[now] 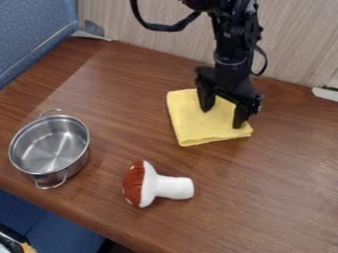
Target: Put the yellow cloth above the silver pot
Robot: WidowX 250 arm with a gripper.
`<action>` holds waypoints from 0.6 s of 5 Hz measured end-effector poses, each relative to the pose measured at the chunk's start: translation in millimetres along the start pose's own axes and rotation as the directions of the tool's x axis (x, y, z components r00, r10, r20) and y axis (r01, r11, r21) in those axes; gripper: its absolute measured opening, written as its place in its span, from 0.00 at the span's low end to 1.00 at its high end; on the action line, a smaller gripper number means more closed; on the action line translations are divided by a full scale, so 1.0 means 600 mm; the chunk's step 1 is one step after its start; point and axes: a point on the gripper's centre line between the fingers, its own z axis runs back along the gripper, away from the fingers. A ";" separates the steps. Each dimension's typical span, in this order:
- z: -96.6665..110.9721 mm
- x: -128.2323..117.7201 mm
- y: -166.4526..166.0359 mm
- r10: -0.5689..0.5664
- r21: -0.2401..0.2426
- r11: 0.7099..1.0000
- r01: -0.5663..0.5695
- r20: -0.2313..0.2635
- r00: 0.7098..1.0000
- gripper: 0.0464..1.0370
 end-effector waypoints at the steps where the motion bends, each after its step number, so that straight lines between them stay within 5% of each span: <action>1: -0.002 0.002 0.000 -0.003 0.001 1.000 0.003 -0.009 1.000 0.96; 3: -0.004 -0.004 0.047 0.048 0.010 0.999 -0.048 -0.008 0.999 0.96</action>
